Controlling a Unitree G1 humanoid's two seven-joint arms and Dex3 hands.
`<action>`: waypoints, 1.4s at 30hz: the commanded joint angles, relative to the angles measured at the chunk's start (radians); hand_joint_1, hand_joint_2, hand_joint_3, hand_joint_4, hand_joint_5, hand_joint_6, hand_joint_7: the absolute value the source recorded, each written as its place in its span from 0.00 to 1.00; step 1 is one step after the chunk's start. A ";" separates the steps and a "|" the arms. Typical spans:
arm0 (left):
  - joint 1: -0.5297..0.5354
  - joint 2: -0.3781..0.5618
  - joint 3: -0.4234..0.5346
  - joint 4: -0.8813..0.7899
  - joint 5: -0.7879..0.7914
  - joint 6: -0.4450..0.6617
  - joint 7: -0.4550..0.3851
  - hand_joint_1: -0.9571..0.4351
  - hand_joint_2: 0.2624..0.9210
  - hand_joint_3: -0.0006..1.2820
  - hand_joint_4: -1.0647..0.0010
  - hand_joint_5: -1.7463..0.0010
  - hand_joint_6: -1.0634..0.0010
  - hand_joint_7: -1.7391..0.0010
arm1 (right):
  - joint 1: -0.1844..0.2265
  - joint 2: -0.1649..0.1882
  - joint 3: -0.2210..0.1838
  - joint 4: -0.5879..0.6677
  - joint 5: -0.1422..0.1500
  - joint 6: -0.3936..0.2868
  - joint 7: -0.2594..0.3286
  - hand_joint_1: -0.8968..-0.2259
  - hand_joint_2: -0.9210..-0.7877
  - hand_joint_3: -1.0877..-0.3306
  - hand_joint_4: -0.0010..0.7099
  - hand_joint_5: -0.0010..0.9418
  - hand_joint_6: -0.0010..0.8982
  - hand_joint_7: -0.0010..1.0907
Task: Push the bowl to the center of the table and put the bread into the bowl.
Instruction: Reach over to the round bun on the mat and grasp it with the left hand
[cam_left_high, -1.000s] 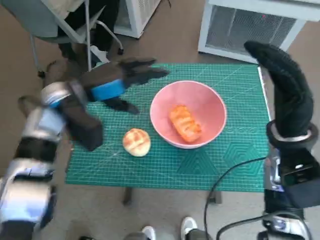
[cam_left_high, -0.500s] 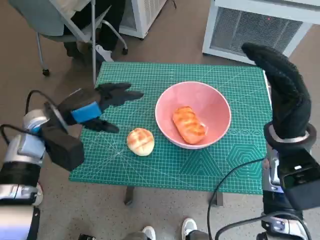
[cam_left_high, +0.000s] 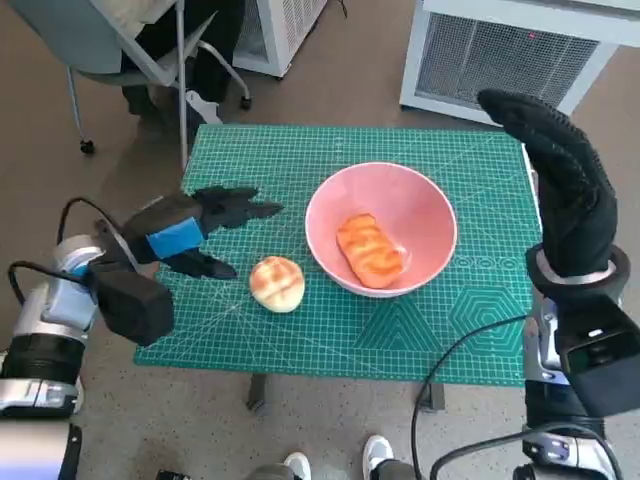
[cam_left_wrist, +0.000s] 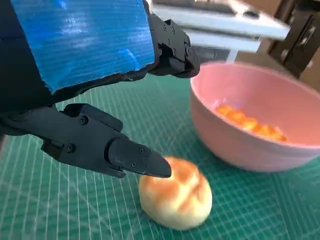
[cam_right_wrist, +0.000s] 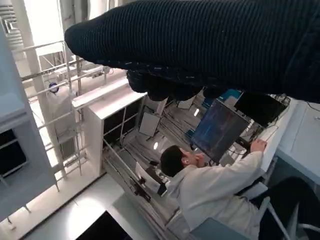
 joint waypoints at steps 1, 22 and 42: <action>-0.004 -0.023 -0.027 0.044 0.020 0.026 -0.026 0.47 0.83 0.00 0.65 0.99 0.63 0.91 | 0.007 -0.006 -0.002 0.003 0.004 0.012 0.011 0.47 0.00 0.36 0.38 0.00 0.00 0.58; -0.058 -0.126 -0.153 0.166 0.157 0.245 -0.063 0.58 0.84 0.00 0.46 0.98 0.55 0.79 | 0.007 -0.011 -0.009 0.003 -0.022 0.006 0.000 0.48 0.00 0.36 0.38 0.00 0.00 0.58; -0.094 -0.077 -0.092 0.205 0.043 0.037 -0.059 0.69 1.00 0.05 0.32 0.38 0.43 0.31 | 0.007 -0.011 -0.010 0.002 -0.030 -0.001 -0.005 0.48 0.00 0.36 0.39 0.00 0.00 0.59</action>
